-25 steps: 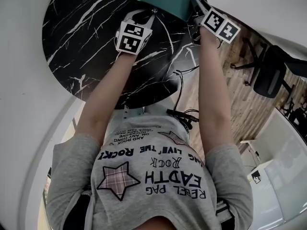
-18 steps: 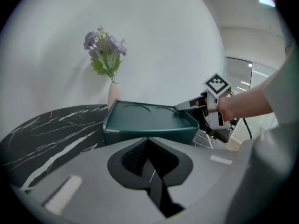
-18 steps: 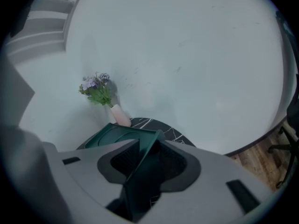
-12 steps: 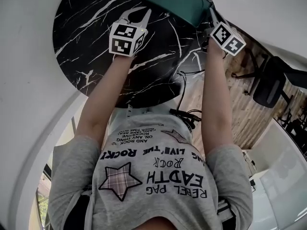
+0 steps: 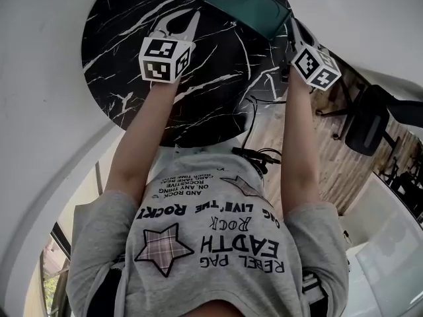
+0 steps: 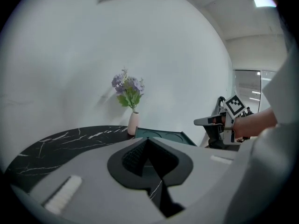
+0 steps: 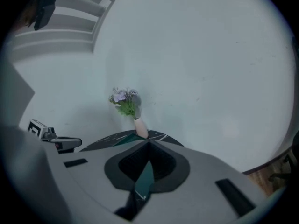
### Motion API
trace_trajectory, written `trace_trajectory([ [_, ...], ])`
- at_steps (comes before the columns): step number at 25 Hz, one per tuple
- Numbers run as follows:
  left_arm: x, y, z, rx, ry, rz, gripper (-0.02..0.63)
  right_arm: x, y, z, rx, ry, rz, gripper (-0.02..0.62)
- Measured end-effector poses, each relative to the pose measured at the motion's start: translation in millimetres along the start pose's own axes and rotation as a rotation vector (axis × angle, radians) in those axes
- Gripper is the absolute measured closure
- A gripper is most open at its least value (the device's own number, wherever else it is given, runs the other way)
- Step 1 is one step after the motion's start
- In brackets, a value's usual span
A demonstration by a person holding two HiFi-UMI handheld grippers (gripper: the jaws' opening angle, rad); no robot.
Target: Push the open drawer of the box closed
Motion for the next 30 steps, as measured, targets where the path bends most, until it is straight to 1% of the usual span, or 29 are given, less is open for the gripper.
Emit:
trace_trajectory([
  [3,-12,23,3,-0.035,-0.006,-0.045,0.597,-12,18,14,-0.046,-0.005,-0.049,0.583],
  [7,-31,59,3,-0.083,-0.021,-0.123,0.597,-35,47,39,-0.116,0.036,-0.108,0.583],
  [11,-49,94,-2,-0.119,-0.09,-0.178,0.597,-62,80,60,-0.166,0.045,-0.194,0.583],
  [13,-58,112,-6,-0.125,-0.116,-0.211,0.597,-75,97,72,-0.197,0.039,-0.24,0.583],
  [16,-71,139,-10,-0.108,-0.111,-0.295,0.597,-93,122,89,-0.232,0.063,-0.301,0.583],
  [19,-85,166,-17,-0.122,-0.138,-0.368,0.597,-108,145,104,-0.248,0.094,-0.346,0.583],
  [22,-98,190,-23,-0.136,-0.169,-0.412,0.597,-120,167,117,-0.254,0.144,-0.374,0.583],
  [26,-111,216,-34,-0.142,-0.162,-0.46,0.597,-131,194,133,-0.234,0.237,-0.409,0.583],
  [28,-115,226,-41,-0.141,-0.16,-0.48,0.597,-135,205,139,-0.235,0.246,-0.434,0.583],
  [30,-118,234,-48,-0.137,-0.175,-0.489,0.597,-139,215,145,-0.246,0.241,-0.456,0.583],
])
Point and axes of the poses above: the fingertips, and each gripper's own axes: y backward along the fingers, z to its left, x out of its underside, the point moved 10 cm from there along y, backward along the fingers, and after that the axes turned 4 degrees about y, right-handed, at the moved point
